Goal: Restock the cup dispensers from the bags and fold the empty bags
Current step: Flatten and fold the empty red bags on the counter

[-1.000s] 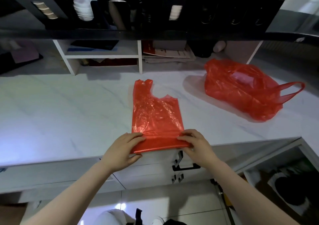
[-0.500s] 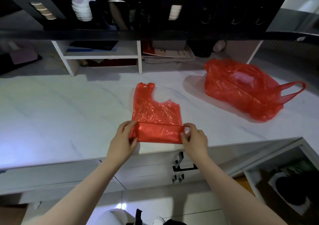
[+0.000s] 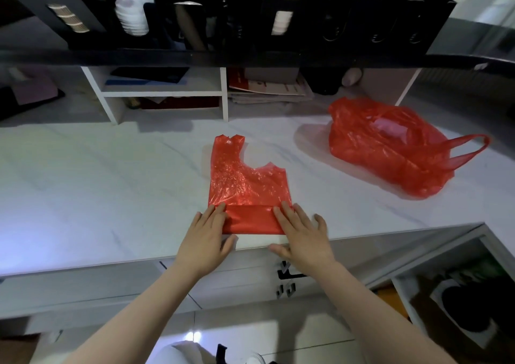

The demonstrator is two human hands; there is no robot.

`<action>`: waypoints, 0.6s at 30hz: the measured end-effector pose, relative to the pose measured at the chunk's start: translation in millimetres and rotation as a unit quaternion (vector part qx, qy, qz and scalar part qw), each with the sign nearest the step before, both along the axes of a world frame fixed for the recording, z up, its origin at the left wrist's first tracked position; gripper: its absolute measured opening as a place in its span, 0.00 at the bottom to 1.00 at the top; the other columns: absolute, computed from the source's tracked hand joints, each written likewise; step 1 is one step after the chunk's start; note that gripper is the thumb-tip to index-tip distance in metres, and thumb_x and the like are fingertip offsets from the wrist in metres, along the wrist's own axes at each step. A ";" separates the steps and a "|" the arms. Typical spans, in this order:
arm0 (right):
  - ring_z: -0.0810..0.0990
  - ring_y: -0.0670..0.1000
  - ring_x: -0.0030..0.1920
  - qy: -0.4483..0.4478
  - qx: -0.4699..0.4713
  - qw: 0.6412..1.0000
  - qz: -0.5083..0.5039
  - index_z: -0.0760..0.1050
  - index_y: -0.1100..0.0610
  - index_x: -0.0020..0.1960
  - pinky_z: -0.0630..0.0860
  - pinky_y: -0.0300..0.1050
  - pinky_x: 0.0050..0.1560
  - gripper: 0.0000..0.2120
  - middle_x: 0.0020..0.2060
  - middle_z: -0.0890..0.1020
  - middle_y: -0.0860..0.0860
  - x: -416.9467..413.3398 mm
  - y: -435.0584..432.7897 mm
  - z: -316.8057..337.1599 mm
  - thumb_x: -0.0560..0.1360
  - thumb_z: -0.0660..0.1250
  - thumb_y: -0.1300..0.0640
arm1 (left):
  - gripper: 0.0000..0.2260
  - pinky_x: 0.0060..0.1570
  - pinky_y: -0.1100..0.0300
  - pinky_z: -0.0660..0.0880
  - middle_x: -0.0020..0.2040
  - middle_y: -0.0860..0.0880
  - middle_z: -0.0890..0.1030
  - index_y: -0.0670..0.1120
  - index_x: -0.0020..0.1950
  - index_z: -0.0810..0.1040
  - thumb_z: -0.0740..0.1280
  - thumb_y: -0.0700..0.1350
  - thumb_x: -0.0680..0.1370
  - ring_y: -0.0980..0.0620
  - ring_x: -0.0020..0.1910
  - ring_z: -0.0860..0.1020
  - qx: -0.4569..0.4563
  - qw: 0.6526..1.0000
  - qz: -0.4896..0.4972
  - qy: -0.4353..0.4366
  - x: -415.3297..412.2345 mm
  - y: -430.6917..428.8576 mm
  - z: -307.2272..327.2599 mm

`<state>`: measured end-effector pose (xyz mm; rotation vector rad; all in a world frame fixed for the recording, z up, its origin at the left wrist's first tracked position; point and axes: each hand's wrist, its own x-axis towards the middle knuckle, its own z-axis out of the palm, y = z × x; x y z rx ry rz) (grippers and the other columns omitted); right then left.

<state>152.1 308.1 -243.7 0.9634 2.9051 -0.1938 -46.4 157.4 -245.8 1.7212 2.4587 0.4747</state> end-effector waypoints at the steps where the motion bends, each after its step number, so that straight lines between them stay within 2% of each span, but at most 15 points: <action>1: 0.43 0.50 0.77 -0.003 -0.007 1.000 0.002 0.40 0.44 0.77 0.45 0.60 0.71 0.43 0.77 0.43 0.44 0.2 1.9 0.2 0.68 0.40 0.25 | 0.26 0.73 0.47 0.55 0.75 0.45 0.63 0.44 0.70 0.67 0.59 0.58 0.77 0.44 0.75 0.59 0.002 1.000 -0.002 0.000 -0.5 -1.9 -0.3; 4: 0.43 0.49 0.77 0.013 -0.014 1.000 0.010 0.44 0.43 0.77 0.43 0.58 0.72 0.41 0.77 0.46 0.42 3.4 5.0 0.1 0.70 0.53 0.28 | 0.34 0.70 0.45 0.62 0.70 0.43 0.70 0.43 0.72 0.68 0.49 0.66 0.76 0.42 0.70 0.66 0.020 0.999 -0.026 0.040 -1.3 -8.3 1.6; 6: 0.47 0.48 0.77 0.048 -0.029 0.998 0.017 0.50 0.43 0.76 0.41 0.54 0.72 0.39 0.77 0.51 0.41 9.3 5.9 -0.1 0.72 0.64 0.37 | 0.35 0.67 0.43 0.66 0.66 0.42 0.75 0.41 0.68 0.72 0.47 0.67 0.77 0.39 0.67 0.70 0.031 0.997 -0.051 0.054 -2.1 -12.6 2.7; 7: 0.52 0.48 0.76 0.086 -0.052 0.995 0.013 0.57 0.44 0.75 0.42 0.53 0.73 0.36 0.75 0.57 0.42 12.6 6.0 1.6 0.72 0.68 0.42 | 0.35 0.65 0.43 0.68 0.64 0.42 0.76 0.41 0.67 0.73 0.49 0.66 0.77 0.39 0.65 0.72 0.044 0.996 -0.064 0.048 -3.4 -14.4 2.5; 9: 0.66 0.50 0.70 0.180 -0.104 0.978 0.001 0.72 0.48 0.67 0.56 0.51 0.73 0.27 0.67 0.73 0.45 19.1 7.9 5.9 0.69 0.73 0.53 | 0.33 0.62 0.48 0.72 0.62 0.44 0.75 0.42 0.66 0.74 0.57 0.66 0.75 0.43 0.62 0.73 0.064 0.994 -0.085 0.000 -7.1 -17.9 3.7; 11: 0.75 0.48 0.58 0.252 -0.158 0.954 -0.034 0.81 0.52 0.57 0.71 0.43 0.63 0.17 0.54 0.80 0.45 24.7 9.1 11.0 0.69 0.74 0.60 | 0.31 0.58 0.57 0.72 0.61 0.49 0.74 0.46 0.66 0.73 0.62 0.65 0.71 0.51 0.59 0.73 0.080 0.991 -0.081 -0.070 -11.5 -20.4 7.2; 12: 0.75 0.46 0.54 0.273 -0.182 0.943 -0.061 0.82 0.52 0.53 0.72 0.37 0.56 0.12 0.49 0.79 0.43 25.8 8.2 14.5 0.70 0.73 0.61 | 0.30 0.57 0.63 0.71 0.61 0.52 0.73 0.48 0.66 0.73 0.64 0.65 0.70 0.55 0.58 0.73 0.084 0.988 -0.070 -0.106 -13.3 -21.1 9.4; 14: 0.74 0.45 0.46 0.283 -0.178 0.936 -0.106 0.82 0.52 0.47 0.70 0.36 0.45 0.04 0.40 0.78 0.42 23.5 6.8 18.4 0.73 0.70 0.57 | 0.30 0.54 0.71 0.67 0.60 0.57 0.73 0.51 0.67 0.71 0.70 0.62 0.68 0.60 0.56 0.72 0.093 0.981 -0.042 -0.163 -16.9 -21.3 12.1; 16: 0.74 0.47 0.43 0.289 -0.170 0.929 -0.158 0.80 0.51 0.48 0.69 0.39 0.42 0.04 0.36 0.77 0.41 17.0 5.4 19.5 0.75 0.68 0.54 | 0.29 0.50 0.76 0.67 0.57 0.60 0.75 0.54 0.67 0.70 0.75 0.55 0.69 0.64 0.53 0.74 0.108 0.974 0.002 -0.200 -17.9 -20.1 12.9; 18: 0.77 0.46 0.42 0.314 -0.197 0.903 -0.215 0.75 0.50 0.55 0.72 0.42 0.43 0.10 0.35 0.78 0.43 8.0 3.7 22.2 0.74 0.69 0.54 | 0.23 0.44 0.78 0.68 0.50 0.64 0.79 0.56 0.65 0.72 0.74 0.50 0.71 0.66 0.47 0.77 0.143 0.957 0.067 -0.244 -16.2 -17.3 12.7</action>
